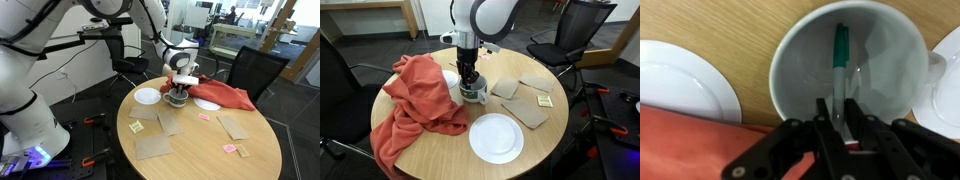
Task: Remove the pen from the white mug
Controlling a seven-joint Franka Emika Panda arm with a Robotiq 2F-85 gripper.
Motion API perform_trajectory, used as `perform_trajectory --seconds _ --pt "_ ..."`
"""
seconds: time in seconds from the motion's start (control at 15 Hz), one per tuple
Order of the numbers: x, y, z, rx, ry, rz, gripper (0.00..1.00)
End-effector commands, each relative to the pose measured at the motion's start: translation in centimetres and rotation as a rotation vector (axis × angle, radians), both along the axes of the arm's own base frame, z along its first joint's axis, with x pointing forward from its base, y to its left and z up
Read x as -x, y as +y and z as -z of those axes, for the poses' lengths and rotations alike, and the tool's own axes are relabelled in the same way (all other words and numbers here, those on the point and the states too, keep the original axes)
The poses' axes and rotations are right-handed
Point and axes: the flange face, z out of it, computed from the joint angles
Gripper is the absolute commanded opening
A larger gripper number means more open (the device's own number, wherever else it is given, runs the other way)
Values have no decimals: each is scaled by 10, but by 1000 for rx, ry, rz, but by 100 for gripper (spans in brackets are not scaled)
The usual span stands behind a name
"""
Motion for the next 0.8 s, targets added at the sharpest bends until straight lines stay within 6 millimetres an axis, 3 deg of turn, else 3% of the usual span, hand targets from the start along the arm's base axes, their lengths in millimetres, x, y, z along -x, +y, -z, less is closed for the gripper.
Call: perform_trajectory --seconds 0.0,0.33,0.73 --pt "-7 0 0 -17 -18 33 1" --pt "0 -12 -15 -16 -51 58 3" --pt "21 -34 -64 -39 -176 89 3"
